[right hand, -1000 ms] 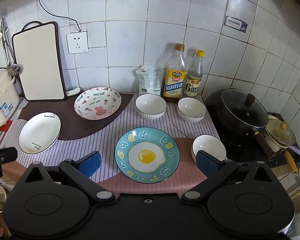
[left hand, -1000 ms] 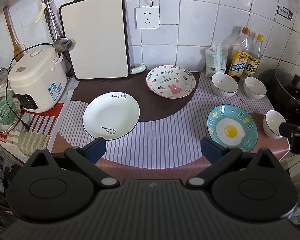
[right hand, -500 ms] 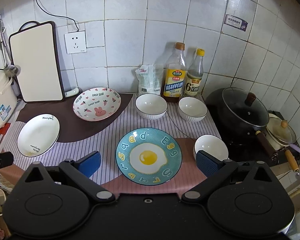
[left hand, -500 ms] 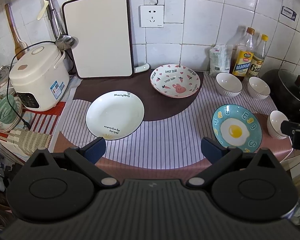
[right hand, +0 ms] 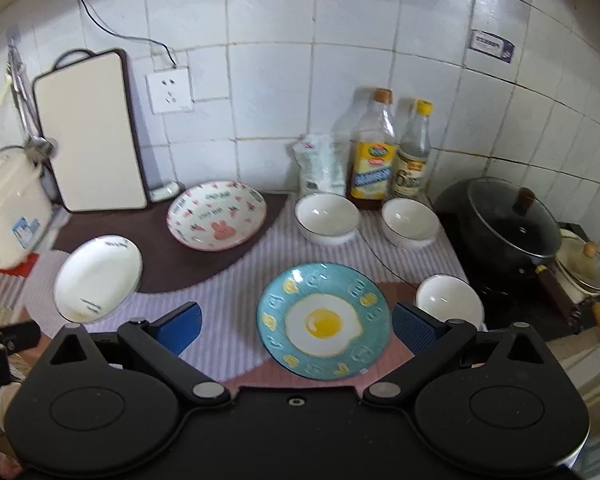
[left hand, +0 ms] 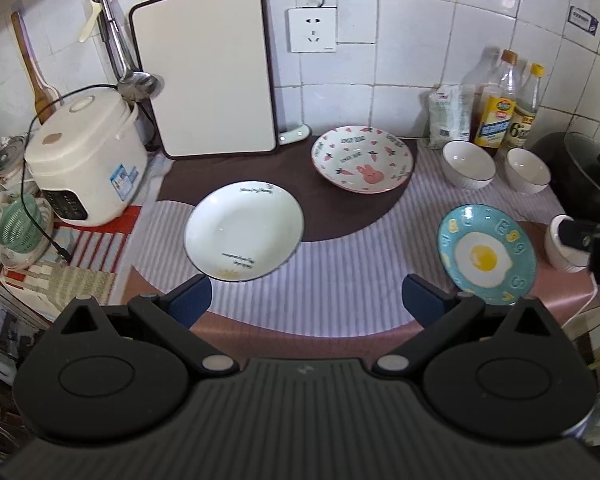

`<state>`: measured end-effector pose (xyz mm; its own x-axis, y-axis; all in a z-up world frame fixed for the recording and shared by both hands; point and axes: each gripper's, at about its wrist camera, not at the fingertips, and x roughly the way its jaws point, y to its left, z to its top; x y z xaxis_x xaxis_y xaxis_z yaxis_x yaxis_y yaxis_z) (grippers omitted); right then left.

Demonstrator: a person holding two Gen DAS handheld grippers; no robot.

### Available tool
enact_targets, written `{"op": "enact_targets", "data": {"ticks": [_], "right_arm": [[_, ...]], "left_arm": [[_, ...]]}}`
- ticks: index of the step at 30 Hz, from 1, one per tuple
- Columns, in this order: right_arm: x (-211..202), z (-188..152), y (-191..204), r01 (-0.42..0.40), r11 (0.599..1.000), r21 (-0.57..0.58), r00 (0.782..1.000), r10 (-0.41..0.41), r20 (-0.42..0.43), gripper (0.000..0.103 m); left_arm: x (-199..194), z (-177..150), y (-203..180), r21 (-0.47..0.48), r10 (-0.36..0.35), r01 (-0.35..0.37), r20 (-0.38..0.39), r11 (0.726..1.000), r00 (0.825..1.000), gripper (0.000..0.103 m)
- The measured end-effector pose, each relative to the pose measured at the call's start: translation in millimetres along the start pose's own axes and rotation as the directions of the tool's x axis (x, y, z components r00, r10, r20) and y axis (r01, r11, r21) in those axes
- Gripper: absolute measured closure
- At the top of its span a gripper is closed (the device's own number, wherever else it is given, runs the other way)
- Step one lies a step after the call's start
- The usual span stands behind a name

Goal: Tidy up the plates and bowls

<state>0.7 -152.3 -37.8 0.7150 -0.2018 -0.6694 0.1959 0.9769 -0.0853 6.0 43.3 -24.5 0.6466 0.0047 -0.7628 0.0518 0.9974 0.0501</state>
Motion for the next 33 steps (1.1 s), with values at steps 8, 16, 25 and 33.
{"op": "enact_targets", "data": {"ticks": [8,16,25,33], "right_arm": [[0.5,19.0,25.1,-0.031,0.999,0.011,0.998,0.030,0.061,0.000],[1.3,46.6,64.4,-0.094,0.996,-0.010,0.948,0.092,0.305,0.000],[90.9,49.1,120.0,-0.343,0.939,-0.033,0.922,0.343,0.181,0.004],[209.6,-2.2,160.1,-0.443,0.894,0.072,0.896,0.445,-0.013,0.022]], "left_arm": [[18.4,23.2,37.6,-0.016,0.006,-0.006,-0.001,1.000,1.000,0.000],[39.7,58.2,93.4,-0.034,-0.070,0.073,0.092,0.997,0.993,0.000],[139.5,64.7,156.7,-0.048,-0.056,0.054,-0.040,0.997,0.998,0.002],[272.5,24.2,201.0,-0.032,-0.006,-0.002,-0.247,0.999,0.969,0.003]]}}
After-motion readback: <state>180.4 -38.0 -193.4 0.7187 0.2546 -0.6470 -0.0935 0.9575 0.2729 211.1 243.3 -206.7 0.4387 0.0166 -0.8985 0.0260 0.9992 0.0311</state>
